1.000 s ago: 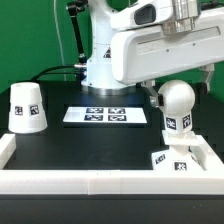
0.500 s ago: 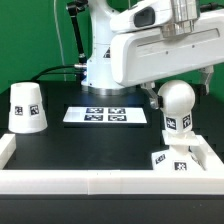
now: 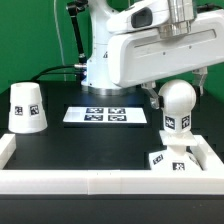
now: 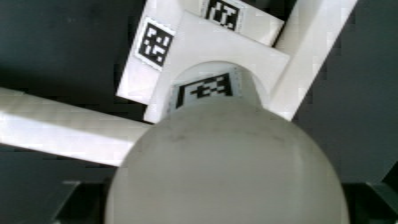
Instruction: Assemble lamp
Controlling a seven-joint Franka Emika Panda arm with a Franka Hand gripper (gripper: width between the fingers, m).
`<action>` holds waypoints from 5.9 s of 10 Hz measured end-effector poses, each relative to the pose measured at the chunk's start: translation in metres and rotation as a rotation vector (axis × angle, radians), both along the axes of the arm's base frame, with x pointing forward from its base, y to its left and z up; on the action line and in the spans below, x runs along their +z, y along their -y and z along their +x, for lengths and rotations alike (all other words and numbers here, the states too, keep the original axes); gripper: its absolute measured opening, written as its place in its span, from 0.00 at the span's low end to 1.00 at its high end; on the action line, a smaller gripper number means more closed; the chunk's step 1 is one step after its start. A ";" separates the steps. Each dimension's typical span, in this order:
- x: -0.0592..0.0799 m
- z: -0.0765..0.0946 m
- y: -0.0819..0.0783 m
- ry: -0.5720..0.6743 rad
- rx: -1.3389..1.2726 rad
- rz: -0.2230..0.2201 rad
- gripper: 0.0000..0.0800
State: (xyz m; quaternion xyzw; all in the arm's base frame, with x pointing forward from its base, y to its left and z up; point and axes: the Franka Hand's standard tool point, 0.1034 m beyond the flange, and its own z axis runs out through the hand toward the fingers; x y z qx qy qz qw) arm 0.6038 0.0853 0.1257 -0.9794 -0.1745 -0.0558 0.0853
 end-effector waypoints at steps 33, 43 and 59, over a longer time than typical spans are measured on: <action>-0.005 0.006 0.000 0.028 -0.028 0.019 0.87; -0.004 0.007 -0.005 0.097 0.317 -0.039 0.72; -0.004 0.004 -0.002 -0.136 -0.913 0.081 0.73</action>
Offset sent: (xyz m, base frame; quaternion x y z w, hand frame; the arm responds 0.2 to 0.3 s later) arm -0.0097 0.0045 -0.0003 -0.0016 0.0101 0.2811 0.9596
